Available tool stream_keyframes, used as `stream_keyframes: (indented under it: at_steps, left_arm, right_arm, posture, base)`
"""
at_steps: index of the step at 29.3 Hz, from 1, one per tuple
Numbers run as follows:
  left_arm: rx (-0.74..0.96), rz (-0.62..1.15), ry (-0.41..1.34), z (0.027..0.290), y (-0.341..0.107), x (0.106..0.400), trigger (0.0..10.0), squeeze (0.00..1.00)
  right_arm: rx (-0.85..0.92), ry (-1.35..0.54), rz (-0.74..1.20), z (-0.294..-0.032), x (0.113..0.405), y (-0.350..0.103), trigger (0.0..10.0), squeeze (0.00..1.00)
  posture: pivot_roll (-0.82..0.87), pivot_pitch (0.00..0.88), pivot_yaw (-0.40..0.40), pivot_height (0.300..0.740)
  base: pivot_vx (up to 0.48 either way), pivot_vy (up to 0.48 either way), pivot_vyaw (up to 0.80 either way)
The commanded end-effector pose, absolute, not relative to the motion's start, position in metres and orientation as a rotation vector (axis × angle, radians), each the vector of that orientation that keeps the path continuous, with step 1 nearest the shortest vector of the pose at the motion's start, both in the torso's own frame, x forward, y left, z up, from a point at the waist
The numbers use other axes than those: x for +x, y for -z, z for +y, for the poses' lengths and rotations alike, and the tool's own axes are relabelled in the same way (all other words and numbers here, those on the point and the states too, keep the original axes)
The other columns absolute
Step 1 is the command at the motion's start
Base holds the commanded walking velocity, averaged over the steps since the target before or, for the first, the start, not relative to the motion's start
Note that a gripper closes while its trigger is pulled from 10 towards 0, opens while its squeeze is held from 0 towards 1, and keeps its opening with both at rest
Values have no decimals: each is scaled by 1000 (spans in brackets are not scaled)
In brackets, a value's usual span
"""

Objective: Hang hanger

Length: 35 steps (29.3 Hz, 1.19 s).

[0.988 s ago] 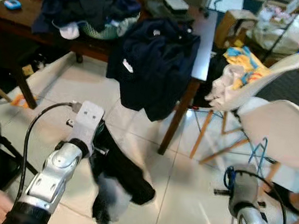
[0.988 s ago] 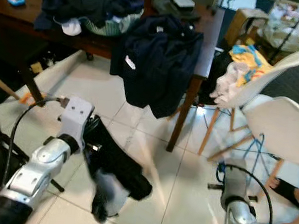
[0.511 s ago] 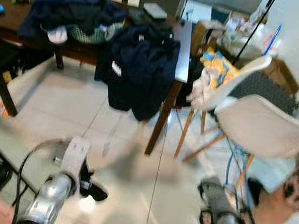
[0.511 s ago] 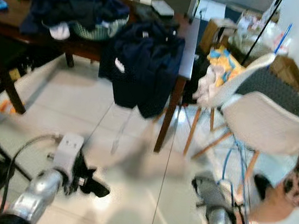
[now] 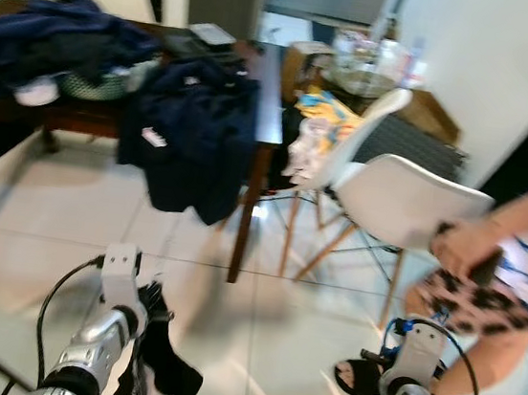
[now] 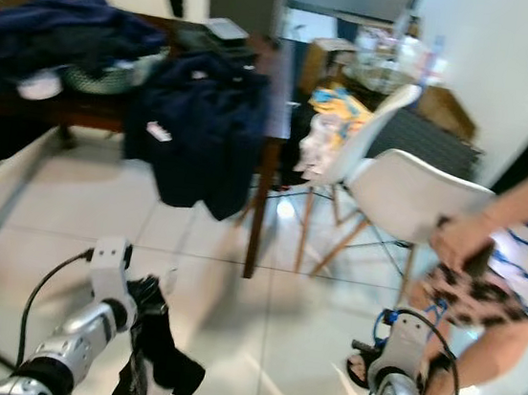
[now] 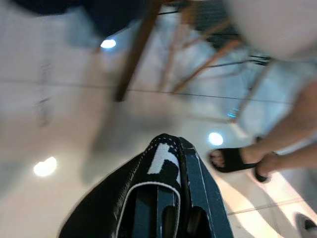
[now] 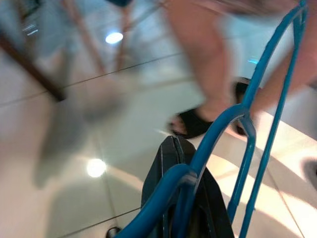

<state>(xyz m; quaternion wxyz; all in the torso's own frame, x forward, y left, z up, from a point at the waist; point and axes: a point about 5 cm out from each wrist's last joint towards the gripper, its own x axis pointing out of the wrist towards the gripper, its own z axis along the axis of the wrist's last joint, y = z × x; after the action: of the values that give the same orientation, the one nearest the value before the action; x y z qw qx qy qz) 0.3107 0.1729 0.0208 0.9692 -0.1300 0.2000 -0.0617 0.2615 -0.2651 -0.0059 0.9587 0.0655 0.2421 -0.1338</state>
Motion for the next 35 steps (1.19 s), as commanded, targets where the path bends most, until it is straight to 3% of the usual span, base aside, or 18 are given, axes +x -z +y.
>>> stream_keyframes:
  at_steps: [1,22,35]
  left_arm:
    - [-270,434,143,167,-12,304,10000,0]
    - [-296,414,200,168,-4,295,10000,0]
    - [-342,503,158,156,20,271,10000,0]
  right_arm:
    - [153,262,493,-266,256,10,10000,0]
    - [245,150,415,-270,245,11,10000,0]
    - [374,239,408,-293,215,19,10000,0]
  posture:
    - [111,0,-77,740]
    - [57,32,-57,740]
    - [52,14,-19,740]
  base:
    - [0,0,-800]
    - [0,0,-800]
    - [0,0,-800]
